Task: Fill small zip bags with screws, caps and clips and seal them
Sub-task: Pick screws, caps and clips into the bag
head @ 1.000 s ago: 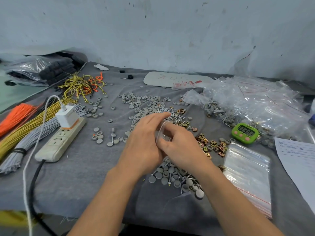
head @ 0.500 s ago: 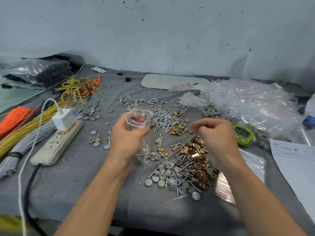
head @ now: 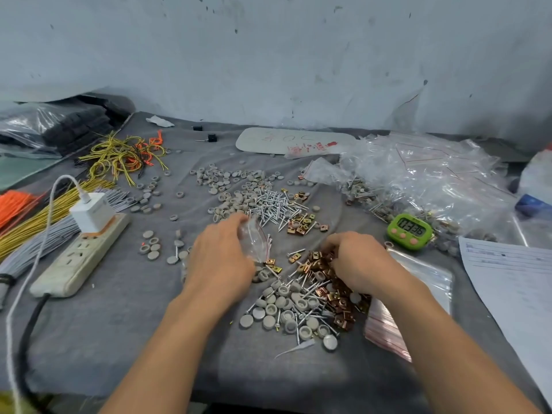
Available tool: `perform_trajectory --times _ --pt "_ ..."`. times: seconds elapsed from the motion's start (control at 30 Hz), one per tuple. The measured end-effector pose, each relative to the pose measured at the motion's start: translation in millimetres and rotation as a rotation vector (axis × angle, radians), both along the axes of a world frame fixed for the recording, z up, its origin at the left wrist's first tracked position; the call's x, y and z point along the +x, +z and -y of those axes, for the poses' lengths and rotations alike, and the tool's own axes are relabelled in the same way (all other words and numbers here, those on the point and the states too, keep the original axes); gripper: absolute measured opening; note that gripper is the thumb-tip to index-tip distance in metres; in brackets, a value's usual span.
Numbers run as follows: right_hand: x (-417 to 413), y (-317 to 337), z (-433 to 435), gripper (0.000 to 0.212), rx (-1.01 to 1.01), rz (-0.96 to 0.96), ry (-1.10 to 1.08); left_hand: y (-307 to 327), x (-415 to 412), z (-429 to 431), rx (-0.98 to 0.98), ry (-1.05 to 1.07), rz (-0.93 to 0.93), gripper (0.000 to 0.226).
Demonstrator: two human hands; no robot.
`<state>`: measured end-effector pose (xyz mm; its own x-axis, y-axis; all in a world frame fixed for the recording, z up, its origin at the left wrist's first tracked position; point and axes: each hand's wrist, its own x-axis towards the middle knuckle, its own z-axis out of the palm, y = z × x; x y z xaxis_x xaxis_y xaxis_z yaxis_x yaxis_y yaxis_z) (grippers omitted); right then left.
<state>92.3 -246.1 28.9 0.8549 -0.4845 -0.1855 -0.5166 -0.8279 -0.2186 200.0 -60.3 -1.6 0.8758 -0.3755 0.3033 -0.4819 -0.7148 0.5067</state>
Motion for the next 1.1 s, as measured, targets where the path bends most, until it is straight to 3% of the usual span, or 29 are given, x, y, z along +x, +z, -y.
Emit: perform_trajectory --times 0.2,0.37,0.53,0.73,0.8,0.97,1.1 --pt "-2.5 4.1 8.9 0.019 0.063 0.035 -0.044 -6.6 5.5 -0.3 -0.024 -0.016 -0.012 0.067" --pt "-7.0 -7.8 11.1 0.016 0.021 0.129 -0.029 -7.3 5.5 -2.2 -0.043 -0.028 -0.014 0.067" --pt "-3.5 -11.3 14.9 0.032 0.094 0.191 -0.058 -9.2 5.8 -2.4 -0.04 -0.027 -0.008 0.068" --pt "-5.2 -17.6 18.2 0.024 0.401 0.571 -0.201 -11.1 7.7 -1.9 -0.054 -0.029 -0.011 0.07" --pt "-5.8 -18.6 12.8 0.018 0.517 0.606 -0.204 -11.2 7.7 -1.6 -0.052 -0.032 -0.012 0.069" --pt "-6.2 -14.3 -1.9 0.027 1.112 0.701 -0.149 -10.6 4.7 -0.2 -0.04 -0.03 -0.017 0.069" --pt "-3.9 -12.8 -10.1 0.029 1.269 0.722 -0.07 -9.6 1.3 2.0 -0.045 -0.042 -0.026 0.071"
